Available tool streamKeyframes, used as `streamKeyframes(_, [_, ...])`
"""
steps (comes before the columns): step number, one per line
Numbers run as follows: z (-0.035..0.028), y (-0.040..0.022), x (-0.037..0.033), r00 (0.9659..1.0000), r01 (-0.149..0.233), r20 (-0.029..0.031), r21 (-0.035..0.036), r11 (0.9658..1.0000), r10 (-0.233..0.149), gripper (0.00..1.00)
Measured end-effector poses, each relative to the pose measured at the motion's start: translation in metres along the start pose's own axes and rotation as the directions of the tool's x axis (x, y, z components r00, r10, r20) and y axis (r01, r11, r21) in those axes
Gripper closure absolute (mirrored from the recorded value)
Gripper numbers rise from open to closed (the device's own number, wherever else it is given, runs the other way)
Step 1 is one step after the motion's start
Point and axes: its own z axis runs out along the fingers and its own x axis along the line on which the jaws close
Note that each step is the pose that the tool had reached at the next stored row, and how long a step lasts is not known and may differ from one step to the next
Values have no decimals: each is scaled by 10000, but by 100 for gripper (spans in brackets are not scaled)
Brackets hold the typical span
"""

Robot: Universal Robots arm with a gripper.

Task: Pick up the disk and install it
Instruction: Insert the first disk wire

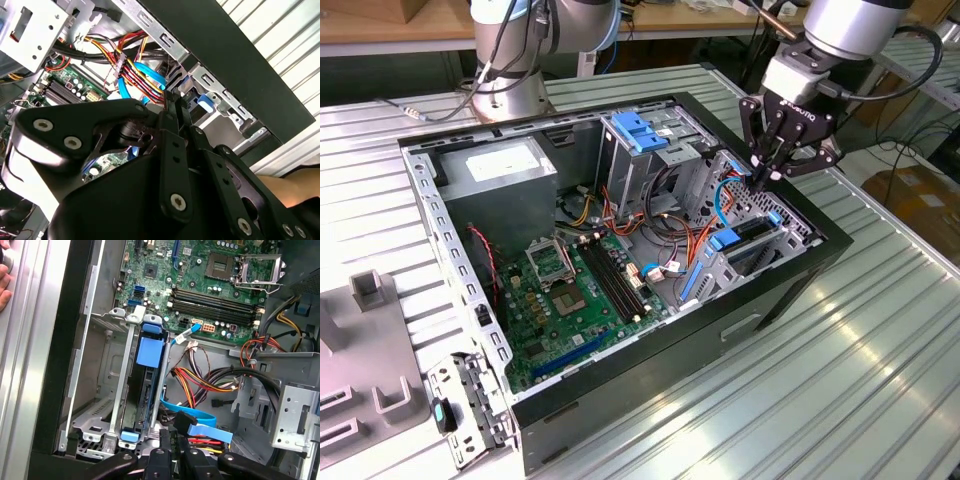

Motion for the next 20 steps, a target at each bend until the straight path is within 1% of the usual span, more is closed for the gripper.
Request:
streamKeyframes(10, [0,1,0,10000,-66,-1,-1,10000,66,84])
streamKeyframes(14, [0,16,-2,9999,-101,-2,-2,9999,101,84])
streamKeyframes(18, [6,23,29,9997,-264,-5,-5,9997,264,84])
streamKeyframes(20, [11,31,66,9992,-393,-6,-7,9992,393,84])
